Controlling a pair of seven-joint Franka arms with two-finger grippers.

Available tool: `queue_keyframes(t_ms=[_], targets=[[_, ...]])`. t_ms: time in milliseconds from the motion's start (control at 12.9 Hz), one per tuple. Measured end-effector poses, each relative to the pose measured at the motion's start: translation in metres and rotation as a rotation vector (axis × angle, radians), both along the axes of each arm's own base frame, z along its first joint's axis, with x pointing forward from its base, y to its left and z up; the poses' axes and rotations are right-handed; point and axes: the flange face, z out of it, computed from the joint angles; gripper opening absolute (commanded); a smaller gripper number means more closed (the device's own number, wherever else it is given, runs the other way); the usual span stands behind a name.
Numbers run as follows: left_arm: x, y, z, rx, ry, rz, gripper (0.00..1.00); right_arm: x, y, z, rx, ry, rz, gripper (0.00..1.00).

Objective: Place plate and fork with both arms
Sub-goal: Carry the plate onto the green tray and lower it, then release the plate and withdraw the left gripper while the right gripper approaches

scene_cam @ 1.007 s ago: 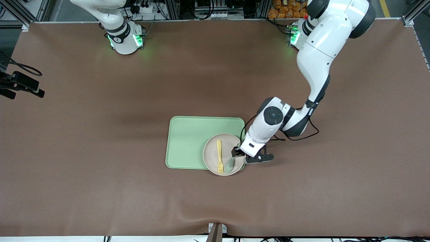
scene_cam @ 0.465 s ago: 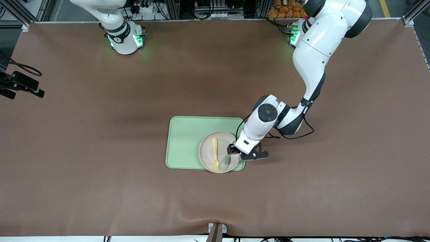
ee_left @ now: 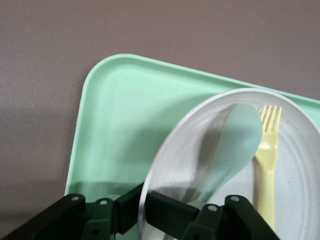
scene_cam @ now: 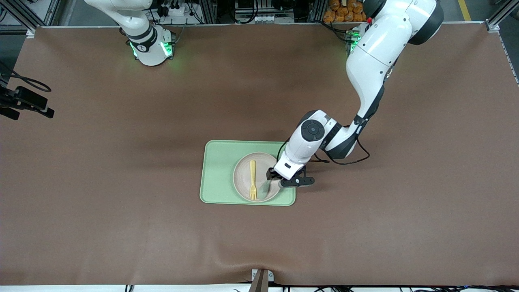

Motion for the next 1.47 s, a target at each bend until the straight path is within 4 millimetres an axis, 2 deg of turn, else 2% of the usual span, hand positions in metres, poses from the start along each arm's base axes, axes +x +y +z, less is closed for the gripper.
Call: queue_keyframes(t_ms=[232, 310, 387, 620, 852, 1007, 1239, 1471], targets=[[0.0, 0.002, -0.001, 0.003, 0.001, 0.002, 0.0, 0.005, 0.016, -0.01, 0.006, 0.019, 0.029, 1.0], [0.0, 0.002, -0.002, 0.004, 0.003, 0.005, 0.4, 0.009, 0.022, -0.017, 0.009, 0.032, 0.041, 1.0], [0.0, 0.002, -0.003, 0.002, 0.008, 0.017, 0.99, 0.012, 0.03, -0.024, 0.01, 0.044, 0.056, 1.0], [-0.003, 0.0, -0.004, -0.007, 0.022, 0.065, 1.0, 0.019, 0.051, -0.039, 0.011, 0.066, 0.091, 1.0], [-0.004, -0.001, -0.005, -0.001, 0.031, 0.07, 1.0, 0.023, 0.058, -0.046, 0.011, 0.075, 0.107, 1.0], [0.001, 0.001, 0.003, -0.003, 0.024, 0.078, 1.0, 0.025, 0.072, -0.049, 0.01, 0.067, 0.129, 1.0], [0.017, 0.01, 0.04, -0.016, -0.019, 0.098, 1.0, 0.035, 0.096, -0.055, 0.012, 0.029, 0.155, 1.0], [0.043, 0.04, 0.096, -0.017, -0.071, 0.141, 1.0, 0.051, 0.125, -0.064, 0.046, 0.014, 0.103, 1.0]])
